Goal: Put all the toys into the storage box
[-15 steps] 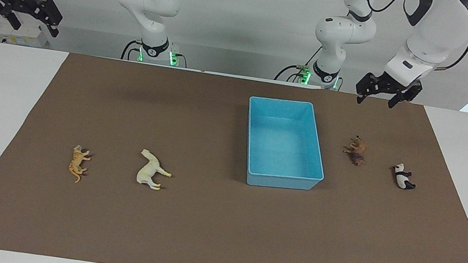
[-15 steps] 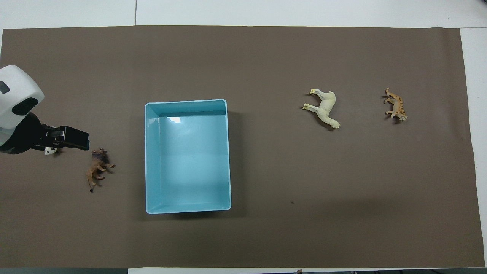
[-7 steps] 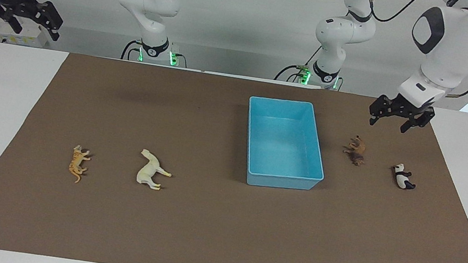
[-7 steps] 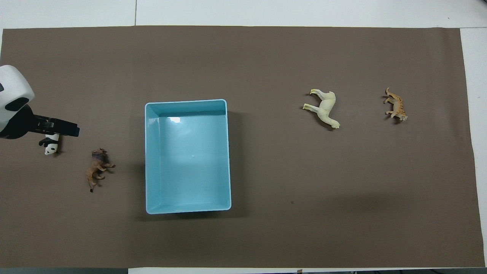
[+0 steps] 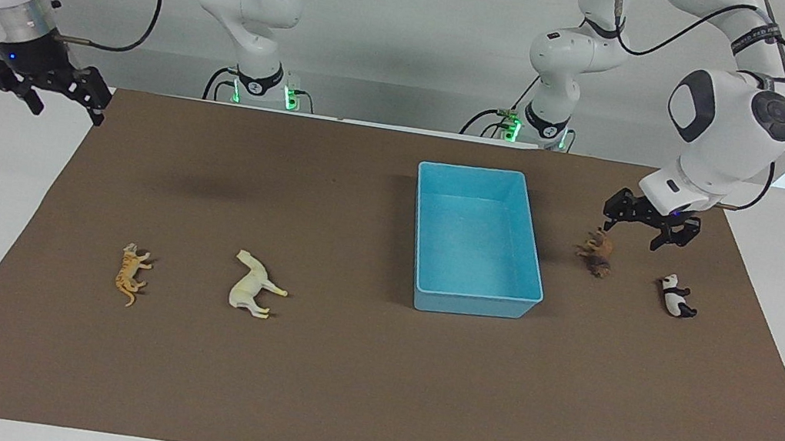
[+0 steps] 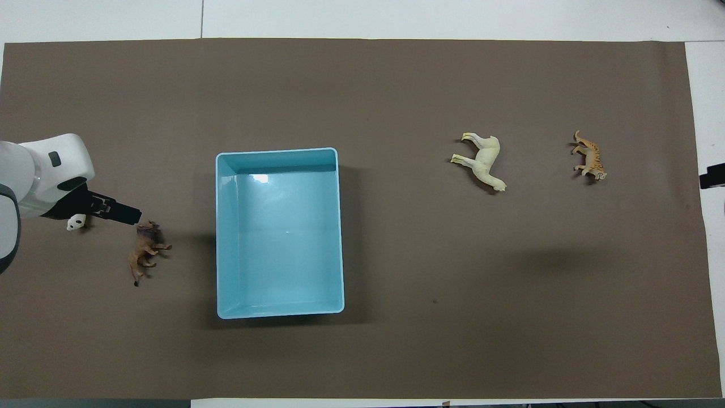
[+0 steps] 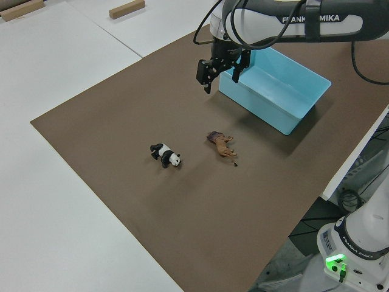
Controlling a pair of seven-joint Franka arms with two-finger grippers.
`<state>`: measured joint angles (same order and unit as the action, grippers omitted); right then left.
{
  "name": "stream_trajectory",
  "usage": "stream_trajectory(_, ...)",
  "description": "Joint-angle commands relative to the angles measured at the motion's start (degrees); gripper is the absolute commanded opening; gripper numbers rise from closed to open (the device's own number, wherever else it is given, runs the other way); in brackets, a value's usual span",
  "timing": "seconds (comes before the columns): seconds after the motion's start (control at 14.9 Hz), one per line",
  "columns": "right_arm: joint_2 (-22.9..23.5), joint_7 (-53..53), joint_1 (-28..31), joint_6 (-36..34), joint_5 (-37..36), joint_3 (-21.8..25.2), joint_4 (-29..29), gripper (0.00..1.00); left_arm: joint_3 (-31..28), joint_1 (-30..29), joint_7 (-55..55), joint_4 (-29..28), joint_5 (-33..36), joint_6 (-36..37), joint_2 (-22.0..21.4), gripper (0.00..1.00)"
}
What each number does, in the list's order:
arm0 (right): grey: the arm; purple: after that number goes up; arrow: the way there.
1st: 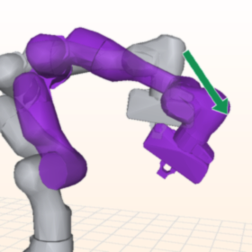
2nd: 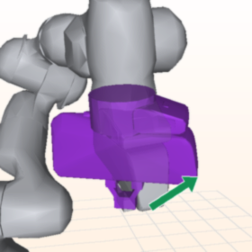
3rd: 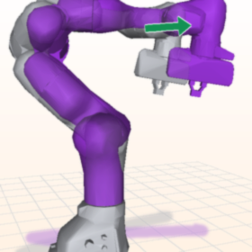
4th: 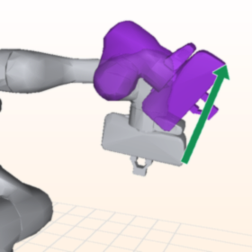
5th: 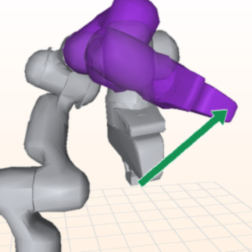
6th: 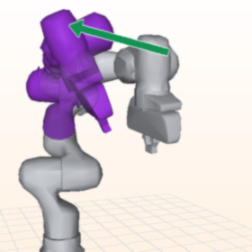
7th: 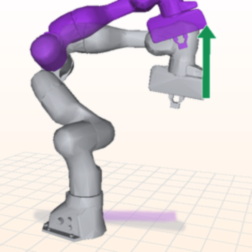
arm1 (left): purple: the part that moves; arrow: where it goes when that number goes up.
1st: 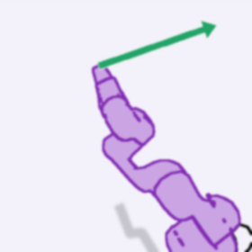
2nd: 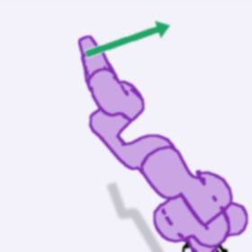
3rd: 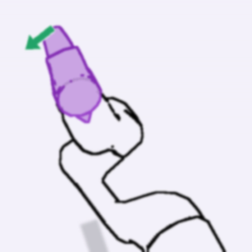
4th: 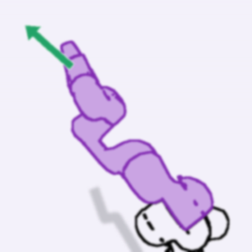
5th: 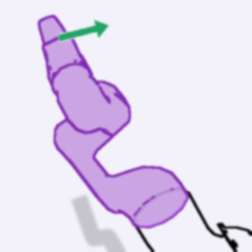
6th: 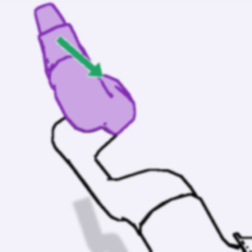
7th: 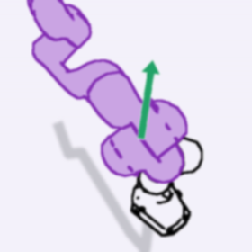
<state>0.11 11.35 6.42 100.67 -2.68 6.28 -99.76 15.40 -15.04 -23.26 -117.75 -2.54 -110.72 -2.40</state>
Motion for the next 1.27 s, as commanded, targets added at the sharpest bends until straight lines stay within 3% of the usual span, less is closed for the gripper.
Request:
stream_trajectory(0.0,8.04,0.26,0.87,6.36,6.00,-0.30,0.53,1.00,0.06,0.01,-1.35,-7.91,-0.01,-5.80,-3.30,1.00)
stream_trajectory(0.4,17.02,-0.36,-1.50,21.13,6.99,-0.48,0.45,1.00,0.06,0.54,-5.22,-16.53,-0.01,-15.74,-2.17,1.00)
stream_trajectory(0.74,23.08,0.69,-1.85,27.37,6.99,-0.83,0.19,1.00,-0.11,-1.30,-6.01,-18.82,-0.01,-20.75,-0.85,1.00)
stream_trajectory(1.21,27.40,1.48,-3.08,33.53,6.90,-0.83,-0.78,1.00,-0.11,-2.45,-5.83,-22.87,-0.01,-26.04,0.65,1.00)
